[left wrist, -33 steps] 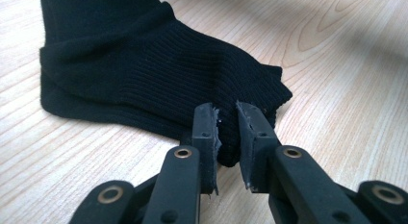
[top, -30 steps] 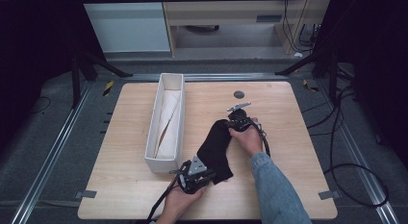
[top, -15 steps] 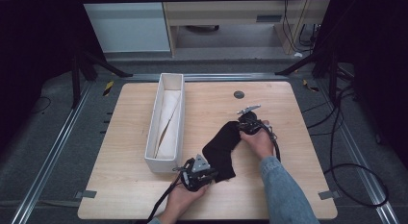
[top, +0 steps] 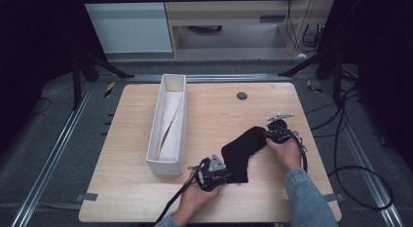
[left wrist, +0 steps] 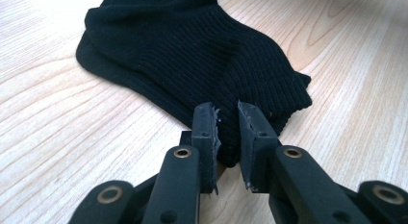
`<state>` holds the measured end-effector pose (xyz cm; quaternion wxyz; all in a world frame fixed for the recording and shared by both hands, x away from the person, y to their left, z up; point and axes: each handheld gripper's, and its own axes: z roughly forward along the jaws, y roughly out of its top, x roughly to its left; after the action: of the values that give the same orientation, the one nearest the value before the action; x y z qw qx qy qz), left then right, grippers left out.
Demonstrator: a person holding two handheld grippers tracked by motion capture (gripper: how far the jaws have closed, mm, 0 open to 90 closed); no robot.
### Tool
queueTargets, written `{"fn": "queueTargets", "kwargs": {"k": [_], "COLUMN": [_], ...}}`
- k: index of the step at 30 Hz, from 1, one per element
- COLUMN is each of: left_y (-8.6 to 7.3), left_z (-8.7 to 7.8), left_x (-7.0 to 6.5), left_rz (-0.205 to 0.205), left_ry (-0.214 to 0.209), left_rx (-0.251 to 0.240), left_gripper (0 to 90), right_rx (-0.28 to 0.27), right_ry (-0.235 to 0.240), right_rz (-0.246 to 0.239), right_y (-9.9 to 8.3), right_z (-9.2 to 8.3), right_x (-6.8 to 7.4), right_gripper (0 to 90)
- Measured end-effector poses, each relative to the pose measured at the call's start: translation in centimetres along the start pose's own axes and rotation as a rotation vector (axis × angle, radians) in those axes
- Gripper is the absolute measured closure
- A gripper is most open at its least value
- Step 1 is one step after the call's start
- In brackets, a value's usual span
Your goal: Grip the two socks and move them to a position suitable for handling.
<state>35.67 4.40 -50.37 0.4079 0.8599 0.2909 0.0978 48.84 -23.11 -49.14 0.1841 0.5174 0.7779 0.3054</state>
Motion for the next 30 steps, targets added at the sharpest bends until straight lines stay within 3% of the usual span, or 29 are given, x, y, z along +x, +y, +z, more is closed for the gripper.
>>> {"fn": "queueTargets", "kwargs": {"k": [13, 20, 25, 30], "left_y": [0.0, 0.0, 0.1, 0.1], "left_z": [-0.3, -0.4, -0.8, -1.3], "left_x": [-0.3, -0.4, -0.6, -0.8], "left_rz": [0.000, 0.003, 0.010, 0.018], "left_ry": [-0.016, -0.014, -0.032, -0.041], "left_rx": [-0.008, -0.022, -0.039, -0.043], "left_gripper": [76.4, 67.4, 64.8, 64.7], "right_rx": [-0.029, -0.113, -0.143, -0.121], "right_ry": [0.005, -0.024, -0.019, -0.023], "right_rz": [-0.002, 0.024, 0.013, 0.014], "right_y": [0.1, 0.8, 1.0, 0.9], "right_z": [0.1, -1.1, -2.1, -1.7], "right_x": [-0.1, 0.3, 0.3, -0.1], "right_gripper": [83.2, 58.3, 60.3, 63.4]}}
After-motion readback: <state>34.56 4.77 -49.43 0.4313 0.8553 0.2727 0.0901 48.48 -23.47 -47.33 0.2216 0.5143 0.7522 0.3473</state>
